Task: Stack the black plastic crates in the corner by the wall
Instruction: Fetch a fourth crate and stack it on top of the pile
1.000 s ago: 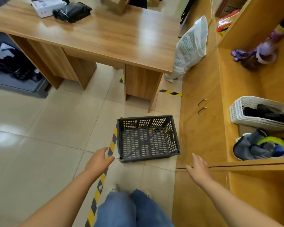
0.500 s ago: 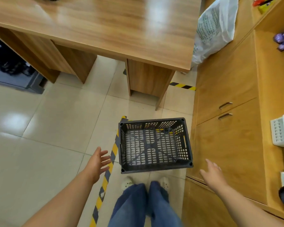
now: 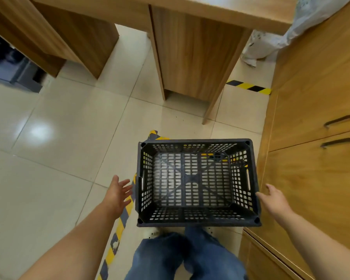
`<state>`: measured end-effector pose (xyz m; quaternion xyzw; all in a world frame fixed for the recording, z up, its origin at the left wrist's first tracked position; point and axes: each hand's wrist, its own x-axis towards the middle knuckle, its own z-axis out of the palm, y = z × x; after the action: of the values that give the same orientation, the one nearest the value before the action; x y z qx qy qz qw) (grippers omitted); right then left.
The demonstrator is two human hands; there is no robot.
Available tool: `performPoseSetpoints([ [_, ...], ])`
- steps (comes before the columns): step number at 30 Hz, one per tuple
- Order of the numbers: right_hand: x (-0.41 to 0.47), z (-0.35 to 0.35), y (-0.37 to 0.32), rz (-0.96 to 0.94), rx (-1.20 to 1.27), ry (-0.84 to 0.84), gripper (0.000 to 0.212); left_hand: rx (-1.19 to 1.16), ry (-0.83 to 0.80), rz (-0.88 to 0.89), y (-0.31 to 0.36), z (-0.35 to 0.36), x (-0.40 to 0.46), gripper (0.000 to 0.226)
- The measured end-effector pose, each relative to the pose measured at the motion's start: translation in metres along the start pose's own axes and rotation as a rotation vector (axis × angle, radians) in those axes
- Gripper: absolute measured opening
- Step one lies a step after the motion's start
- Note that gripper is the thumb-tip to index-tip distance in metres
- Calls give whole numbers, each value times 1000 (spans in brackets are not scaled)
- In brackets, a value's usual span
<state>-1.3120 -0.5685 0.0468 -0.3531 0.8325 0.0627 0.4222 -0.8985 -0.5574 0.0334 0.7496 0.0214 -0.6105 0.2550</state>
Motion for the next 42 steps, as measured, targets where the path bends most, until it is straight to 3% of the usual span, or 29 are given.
performPoseSetpoints([
  [7,69,27,2,103,342,6,75,-171,-33,16,-9,19,62,70],
  [11,68,27,-14,186,577,-89,57,-260,-37,33,-10,18,81,71],
  [21,61,12,-16,268,726,-145,76,-201,-30,-6,-5,1,70,75],
  [37,-114,-72,-89,236,691,-268,92,-448,97,-27,14,-113,-130,78],
  [42,-178,-86,-127,161,672,-315,85,-584,111,-19,8,-174,-194,79],
])
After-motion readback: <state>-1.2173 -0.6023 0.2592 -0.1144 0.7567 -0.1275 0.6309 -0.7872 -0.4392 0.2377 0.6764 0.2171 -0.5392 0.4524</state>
